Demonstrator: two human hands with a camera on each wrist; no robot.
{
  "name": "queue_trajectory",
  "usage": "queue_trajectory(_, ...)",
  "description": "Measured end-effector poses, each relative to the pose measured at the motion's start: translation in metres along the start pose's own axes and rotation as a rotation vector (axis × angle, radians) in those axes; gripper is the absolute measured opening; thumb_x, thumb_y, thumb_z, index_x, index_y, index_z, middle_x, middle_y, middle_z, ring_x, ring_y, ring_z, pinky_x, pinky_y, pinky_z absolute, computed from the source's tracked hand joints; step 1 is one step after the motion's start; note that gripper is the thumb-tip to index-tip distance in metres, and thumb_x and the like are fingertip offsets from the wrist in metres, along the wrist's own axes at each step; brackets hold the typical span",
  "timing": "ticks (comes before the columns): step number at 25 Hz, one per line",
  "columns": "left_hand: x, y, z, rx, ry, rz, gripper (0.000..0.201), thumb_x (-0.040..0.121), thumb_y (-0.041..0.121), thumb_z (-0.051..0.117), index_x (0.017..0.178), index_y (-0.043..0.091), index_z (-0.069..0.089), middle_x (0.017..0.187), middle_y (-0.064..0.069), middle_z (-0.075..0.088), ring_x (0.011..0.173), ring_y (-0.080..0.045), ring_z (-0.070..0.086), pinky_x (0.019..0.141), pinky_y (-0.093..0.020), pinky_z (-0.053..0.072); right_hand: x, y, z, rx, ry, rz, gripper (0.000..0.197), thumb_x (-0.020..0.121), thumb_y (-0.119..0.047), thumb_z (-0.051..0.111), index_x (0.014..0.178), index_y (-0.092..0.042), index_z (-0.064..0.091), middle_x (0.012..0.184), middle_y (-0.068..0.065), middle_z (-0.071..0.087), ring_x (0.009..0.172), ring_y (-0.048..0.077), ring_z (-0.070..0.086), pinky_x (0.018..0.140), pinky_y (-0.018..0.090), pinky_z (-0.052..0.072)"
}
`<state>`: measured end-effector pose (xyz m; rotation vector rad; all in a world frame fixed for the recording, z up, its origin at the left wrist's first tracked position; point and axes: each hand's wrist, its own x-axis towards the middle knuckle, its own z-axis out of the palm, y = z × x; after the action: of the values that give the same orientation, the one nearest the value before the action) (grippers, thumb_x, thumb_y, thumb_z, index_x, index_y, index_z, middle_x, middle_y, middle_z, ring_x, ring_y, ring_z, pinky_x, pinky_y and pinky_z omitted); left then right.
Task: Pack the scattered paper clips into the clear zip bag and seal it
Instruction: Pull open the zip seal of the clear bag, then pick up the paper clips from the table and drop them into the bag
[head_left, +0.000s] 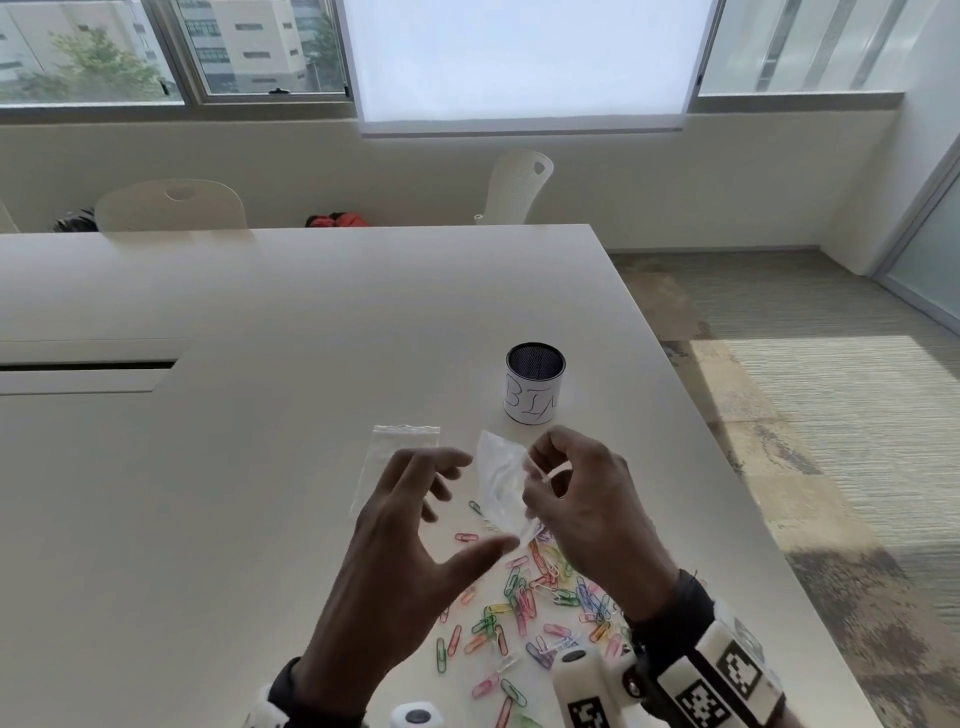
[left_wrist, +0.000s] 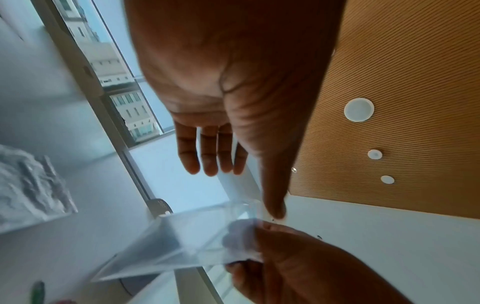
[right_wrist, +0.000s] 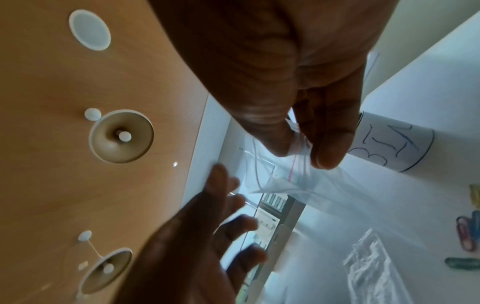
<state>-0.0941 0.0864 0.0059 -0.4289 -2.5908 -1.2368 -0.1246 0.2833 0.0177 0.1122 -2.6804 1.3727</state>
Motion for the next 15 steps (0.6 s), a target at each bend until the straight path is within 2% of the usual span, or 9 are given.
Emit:
queue_trajectory(1, -0.003, -0.006, -0.003, 0.085, -0.078, 0.031, 0.091, 0.070, 0.069, 0.084, 0.147, 0.040, 0.045, 0.143, 0.022, 0.049, 0.129, 0.003, 0.052, 0.098, -0.008, 0.044, -0.001, -0.003, -0.003, 0.046, -0.035, 0.009, 0.014, 0.095, -0.009, 0.069, 0.087, -0.018, 0.063, 0.079, 0.001, 0.073, 0.063, 0.013, 0.074, 0.055, 0.022, 0.059)
queue_trajectory(2, -0.004, -0.012, -0.004, 0.169, -0.139, 0.070, 0.109, 0.067, 0.073, 0.084, 0.157, 0.041, 0.031, 0.156, 0.022, 0.038, 0.143, 0.005, 0.038, 0.110, -0.012, 0.035, -0.002, -0.008, -0.006, 0.093, -0.080, 0.022, 0.014, 0.094, -0.007, 0.070, 0.086, -0.017, 0.063, 0.081, 0.002, 0.073, 0.064, 0.013, 0.075, 0.056, 0.019, 0.058)
queue_trajectory(4, -0.007, -0.019, -0.001, 0.246, -0.174, 0.126, 0.130, 0.065, 0.072, 0.085, 0.166, 0.042, 0.008, 0.168, 0.020, 0.023, 0.155, 0.003, 0.019, 0.125, -0.026, 0.024, -0.004, -0.018, -0.006, 0.155, -0.187, 0.039, 0.012, 0.092, -0.006, 0.072, 0.088, -0.013, 0.064, 0.086, 0.003, 0.073, 0.067, 0.013, 0.077, 0.060, 0.020, 0.059)
queue_trajectory(5, -0.004, -0.020, 0.003, 0.233, -0.175, 0.148, 0.133, 0.066, 0.069, 0.086, 0.167, 0.041, 0.004, 0.168, 0.023, 0.021, 0.157, 0.003, 0.016, 0.128, -0.032, 0.023, -0.005, -0.021, -0.008, 0.176, -0.224, 0.041, 0.010, 0.093, -0.005, 0.072, 0.089, -0.011, 0.064, 0.087, 0.004, 0.073, 0.068, 0.014, 0.077, 0.062, 0.020, 0.060)
queue_trajectory(7, -0.002, -0.023, 0.008, 0.173, -0.154, 0.156, 0.128, 0.071, 0.058, 0.088, 0.167, 0.041, 0.005, 0.164, 0.033, 0.021, 0.156, 0.009, 0.015, 0.130, -0.036, 0.023, -0.006, -0.026, -0.007, 0.202, -0.280, 0.038, 0.008, 0.093, -0.002, 0.071, 0.091, -0.007, 0.065, 0.088, 0.007, 0.073, 0.070, 0.017, 0.077, 0.061, 0.019, 0.059)
queue_trajectory(8, -0.001, -0.026, 0.008, 0.139, -0.148, 0.151, 0.125, 0.072, 0.049, 0.089, 0.166, 0.043, 0.006, 0.160, 0.039, 0.022, 0.153, 0.012, 0.018, 0.129, -0.034, 0.024, -0.006, -0.028, -0.007, 0.199, -0.297, 0.033, 0.008, 0.093, -0.001, 0.071, 0.092, -0.006, 0.065, 0.088, 0.007, 0.073, 0.070, 0.018, 0.077, 0.060, 0.019, 0.058)
queue_trajectory(10, -0.003, -0.033, 0.008, 0.114, -0.148, 0.125, 0.127, 0.072, 0.031, 0.091, 0.163, 0.052, 0.005, 0.148, 0.046, 0.030, 0.146, 0.015, 0.028, 0.123, -0.022, 0.028, -0.006, -0.027, -0.006, 0.180, -0.316, 0.023, 0.011, 0.092, -0.001, 0.072, 0.091, -0.010, 0.066, 0.087, 0.004, 0.073, 0.071, 0.020, 0.076, 0.060, 0.022, 0.060)
queue_trajectory(12, -0.008, -0.039, 0.008, 0.126, -0.149, 0.100, 0.128, 0.072, 0.028, 0.093, 0.159, 0.058, 0.004, 0.140, 0.040, 0.037, 0.139, 0.011, 0.036, 0.112, -0.010, 0.030, -0.006, -0.023, -0.004, 0.119, -0.281, 0.008, 0.013, 0.092, -0.005, 0.073, 0.090, -0.016, 0.066, 0.084, 0.001, 0.072, 0.068, 0.018, 0.075, 0.061, 0.030, 0.064)
queue_trajectory(15, -0.010, -0.043, 0.012, 0.140, -0.161, 0.090, 0.126, 0.070, 0.031, 0.095, 0.160, 0.054, 0.010, 0.141, 0.029, 0.041, 0.137, 0.008, 0.040, 0.106, -0.004, 0.030, -0.006, -0.021, -0.002, 0.088, -0.269, -0.007, 0.014, 0.092, -0.007, 0.074, 0.088, -0.018, 0.066, 0.080, 0.000, 0.073, 0.064, 0.014, 0.073, 0.061, 0.029, 0.064)
